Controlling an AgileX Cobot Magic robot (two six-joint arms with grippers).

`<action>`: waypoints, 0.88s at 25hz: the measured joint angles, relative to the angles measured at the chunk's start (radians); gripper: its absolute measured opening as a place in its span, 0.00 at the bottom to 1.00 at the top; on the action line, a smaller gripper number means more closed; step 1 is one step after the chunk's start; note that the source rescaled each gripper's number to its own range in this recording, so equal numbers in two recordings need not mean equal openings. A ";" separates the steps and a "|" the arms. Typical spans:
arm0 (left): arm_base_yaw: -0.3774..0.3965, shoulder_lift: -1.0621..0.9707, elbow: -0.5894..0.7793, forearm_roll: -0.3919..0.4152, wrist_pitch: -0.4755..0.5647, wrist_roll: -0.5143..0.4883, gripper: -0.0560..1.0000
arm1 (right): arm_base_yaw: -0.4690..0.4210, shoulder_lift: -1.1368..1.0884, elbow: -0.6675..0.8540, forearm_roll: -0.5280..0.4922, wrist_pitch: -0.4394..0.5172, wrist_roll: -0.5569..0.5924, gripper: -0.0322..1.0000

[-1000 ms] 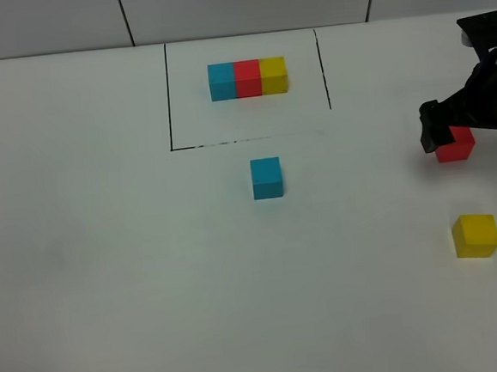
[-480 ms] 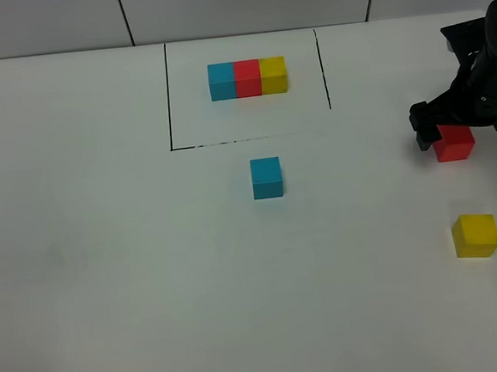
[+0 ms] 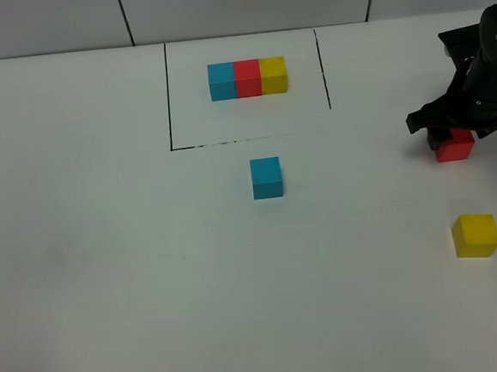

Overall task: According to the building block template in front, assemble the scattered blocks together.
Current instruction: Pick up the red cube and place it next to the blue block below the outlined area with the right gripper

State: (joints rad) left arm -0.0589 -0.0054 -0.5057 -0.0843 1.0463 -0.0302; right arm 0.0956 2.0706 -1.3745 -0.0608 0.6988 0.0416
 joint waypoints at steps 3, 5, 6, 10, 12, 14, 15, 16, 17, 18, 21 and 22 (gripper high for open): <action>0.000 0.000 0.000 0.000 0.000 0.000 0.30 | 0.000 0.000 -0.001 0.024 0.012 -0.005 0.05; 0.000 0.000 0.000 0.000 0.000 0.000 0.30 | 0.000 0.002 -0.012 0.038 0.041 -0.042 0.05; 0.000 0.000 0.000 0.000 0.000 0.000 0.30 | 0.000 0.003 -0.024 0.044 0.064 -0.059 0.05; 0.000 0.000 0.000 0.000 0.000 0.000 0.30 | 0.022 -0.002 -0.091 0.051 0.187 -0.177 0.05; 0.000 0.000 0.000 0.000 0.000 0.000 0.30 | 0.067 -0.015 -0.134 0.050 0.287 -0.288 0.05; 0.000 0.000 0.000 0.000 0.000 0.000 0.30 | 0.127 -0.024 -0.170 0.050 0.386 -0.413 0.05; 0.000 0.000 0.000 0.000 0.000 0.000 0.30 | 0.162 -0.026 -0.182 0.052 0.415 -0.479 0.05; 0.000 0.000 0.000 0.000 0.000 0.000 0.30 | 0.189 -0.028 -0.187 0.054 0.426 -0.543 0.05; 0.000 0.000 0.000 0.000 0.000 0.000 0.30 | 0.222 -0.028 -0.190 0.061 0.428 -0.595 0.05; 0.000 0.000 0.000 0.000 0.000 0.000 0.30 | 0.252 -0.028 -0.190 0.061 0.424 -0.659 0.05; 0.000 0.000 0.000 0.000 0.000 0.000 0.30 | 0.325 -0.026 -0.190 0.061 0.394 -0.841 0.05; 0.000 0.000 0.000 0.000 0.000 0.000 0.30 | 0.346 -0.026 -0.190 0.061 0.378 -0.896 0.05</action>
State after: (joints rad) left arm -0.0589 -0.0054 -0.5057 -0.0843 1.0463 -0.0302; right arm 0.4411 2.0448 -1.5650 0.0000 1.0771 -0.8543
